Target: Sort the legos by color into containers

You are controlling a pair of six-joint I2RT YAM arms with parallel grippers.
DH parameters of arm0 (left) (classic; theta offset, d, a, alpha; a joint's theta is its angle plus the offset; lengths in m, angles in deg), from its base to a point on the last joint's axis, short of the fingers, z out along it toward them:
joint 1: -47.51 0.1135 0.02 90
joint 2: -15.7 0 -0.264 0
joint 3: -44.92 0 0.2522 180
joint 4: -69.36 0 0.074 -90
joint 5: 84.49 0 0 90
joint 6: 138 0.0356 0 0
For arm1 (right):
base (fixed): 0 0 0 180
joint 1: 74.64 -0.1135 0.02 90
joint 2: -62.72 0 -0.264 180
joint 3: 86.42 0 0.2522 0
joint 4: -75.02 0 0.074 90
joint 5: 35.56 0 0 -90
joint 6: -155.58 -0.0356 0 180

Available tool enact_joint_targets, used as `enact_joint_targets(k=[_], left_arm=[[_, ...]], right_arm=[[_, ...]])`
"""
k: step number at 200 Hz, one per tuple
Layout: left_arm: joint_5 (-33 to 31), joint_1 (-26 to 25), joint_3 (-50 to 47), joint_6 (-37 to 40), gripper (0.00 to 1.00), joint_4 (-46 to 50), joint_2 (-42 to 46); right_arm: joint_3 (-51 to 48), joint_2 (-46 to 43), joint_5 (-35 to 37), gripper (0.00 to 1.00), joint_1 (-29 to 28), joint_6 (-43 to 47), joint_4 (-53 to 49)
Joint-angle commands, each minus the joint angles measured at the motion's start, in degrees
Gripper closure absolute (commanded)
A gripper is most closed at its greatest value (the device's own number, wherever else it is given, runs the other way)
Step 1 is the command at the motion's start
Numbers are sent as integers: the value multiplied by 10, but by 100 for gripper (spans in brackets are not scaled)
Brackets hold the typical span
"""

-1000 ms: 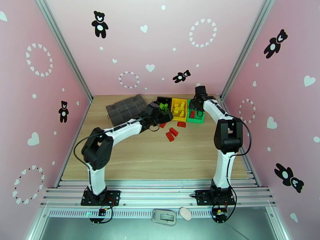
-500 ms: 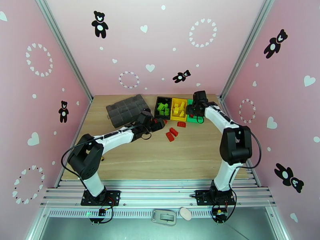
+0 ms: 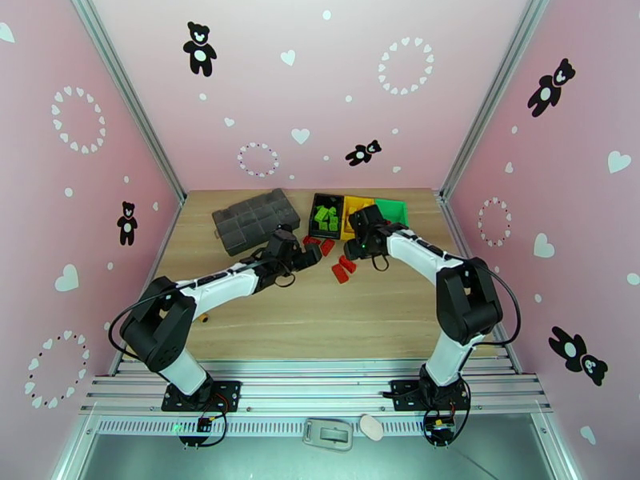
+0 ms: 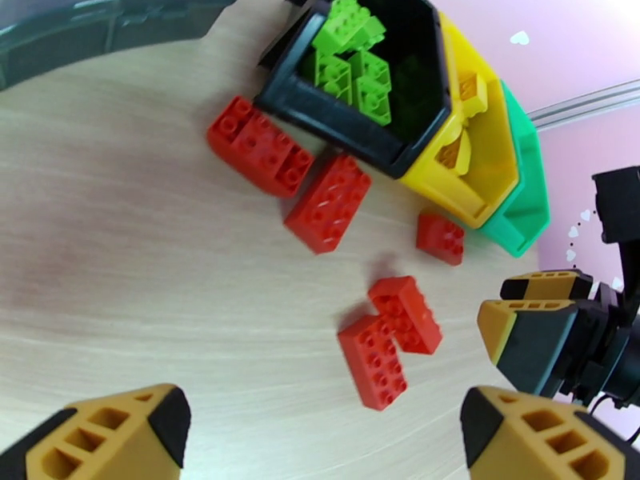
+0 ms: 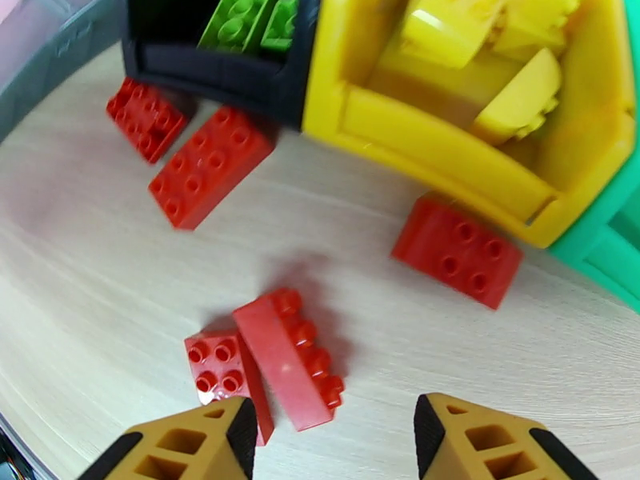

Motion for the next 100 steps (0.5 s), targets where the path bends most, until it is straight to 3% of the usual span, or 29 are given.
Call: enact_joint_targets(k=[1, 100], left_arm=[[-6, 4, -15, -9, 5, -18, 24], [-7, 4, -36, -11, 5, -23, 33]], right_arm=[[-9, 21, 5, 45, -8, 10, -1], [-10, 80, -9, 50, -12, 7, 21]])
